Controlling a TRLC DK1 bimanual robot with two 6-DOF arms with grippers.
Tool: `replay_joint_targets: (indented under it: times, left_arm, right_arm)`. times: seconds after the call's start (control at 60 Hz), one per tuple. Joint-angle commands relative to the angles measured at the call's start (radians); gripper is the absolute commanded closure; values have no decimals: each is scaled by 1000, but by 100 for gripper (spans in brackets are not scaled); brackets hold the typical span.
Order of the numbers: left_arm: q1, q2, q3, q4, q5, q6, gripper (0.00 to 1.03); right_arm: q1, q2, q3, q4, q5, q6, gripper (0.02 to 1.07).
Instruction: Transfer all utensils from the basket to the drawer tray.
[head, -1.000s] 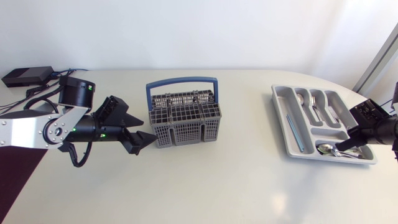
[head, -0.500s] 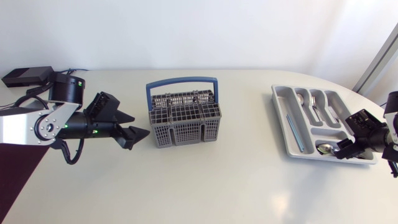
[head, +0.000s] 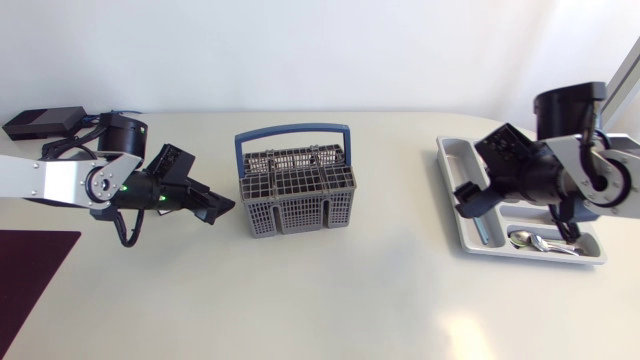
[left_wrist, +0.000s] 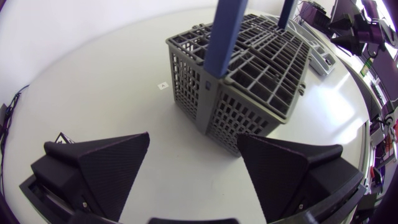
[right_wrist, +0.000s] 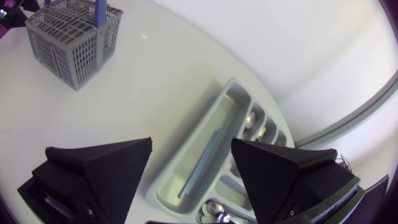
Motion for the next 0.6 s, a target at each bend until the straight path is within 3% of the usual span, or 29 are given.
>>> replay_joint_targets:
  times: [0.0,0.133,0.3,0.383,0.483,0.5,0.583]
  left_arm:
    - [12,53,55,12,-13,-33,6]
    - [6,84,91,22,-16,-58,6]
    - [4,102,109,23,-16,-76,13]
    - [8,111,112,22,-16,-78,27]
    - [1,136,124,9,-16,-76,54]
    - [-6,140,126,9,-16,-76,61]
    - [-29,148,132,8,-16,-78,73]
  right_arm:
    - [69,96,63,22,-20,84,15]
    - [155,282,202,49,-81,173,26]
    - [182,449,356,40,-187,235,59]
    - [194,503,399,40,-222,253,77]
    - [216,560,448,19,-245,255,99]
    - [220,569,455,12,-250,255,101]
    - [242,590,469,-4,-267,265,101]
